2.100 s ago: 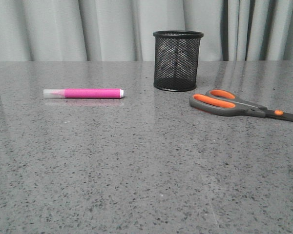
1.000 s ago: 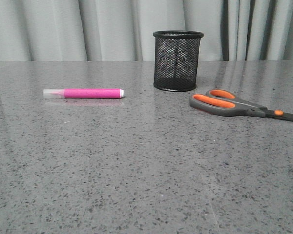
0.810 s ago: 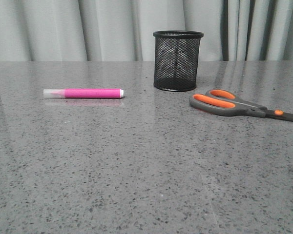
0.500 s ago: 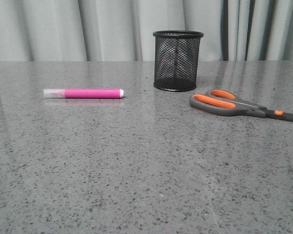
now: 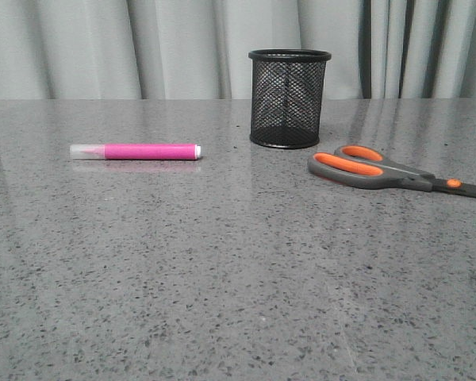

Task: Put pen and scissors into bin
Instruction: 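Move the left gripper toward the pink marker pen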

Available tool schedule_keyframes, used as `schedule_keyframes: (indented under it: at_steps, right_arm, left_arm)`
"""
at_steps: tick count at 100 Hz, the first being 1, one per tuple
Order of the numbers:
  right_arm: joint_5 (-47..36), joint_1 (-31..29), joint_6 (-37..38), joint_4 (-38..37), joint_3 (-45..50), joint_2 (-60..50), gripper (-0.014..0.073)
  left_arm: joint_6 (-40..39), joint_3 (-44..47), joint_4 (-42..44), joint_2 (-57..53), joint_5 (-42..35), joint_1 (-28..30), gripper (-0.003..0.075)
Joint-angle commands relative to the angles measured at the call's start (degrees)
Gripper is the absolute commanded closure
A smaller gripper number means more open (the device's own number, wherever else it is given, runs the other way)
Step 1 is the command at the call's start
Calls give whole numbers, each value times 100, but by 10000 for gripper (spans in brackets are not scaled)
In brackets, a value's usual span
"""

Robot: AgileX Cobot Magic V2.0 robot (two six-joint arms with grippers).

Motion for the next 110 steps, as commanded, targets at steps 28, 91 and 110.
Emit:
schedule_keyframes:
  at_steps: [28, 91, 110]
  right_arm:
    - [456, -44, -47, -306, -1332, 1589, 648]
    - [2452, -34, -962, -865, -4096, 4970, 627]
    - [2507, -34, -1061, -865, -4109, 4968, 361]
  left_arm:
    - [-7, -1300, 1107, 636, 899, -40, 740]
    - [2093, -4279, 1208, 4441, 3446, -40, 735]
    - [3220, -4474, 65, 5015, 3464, -40, 535]
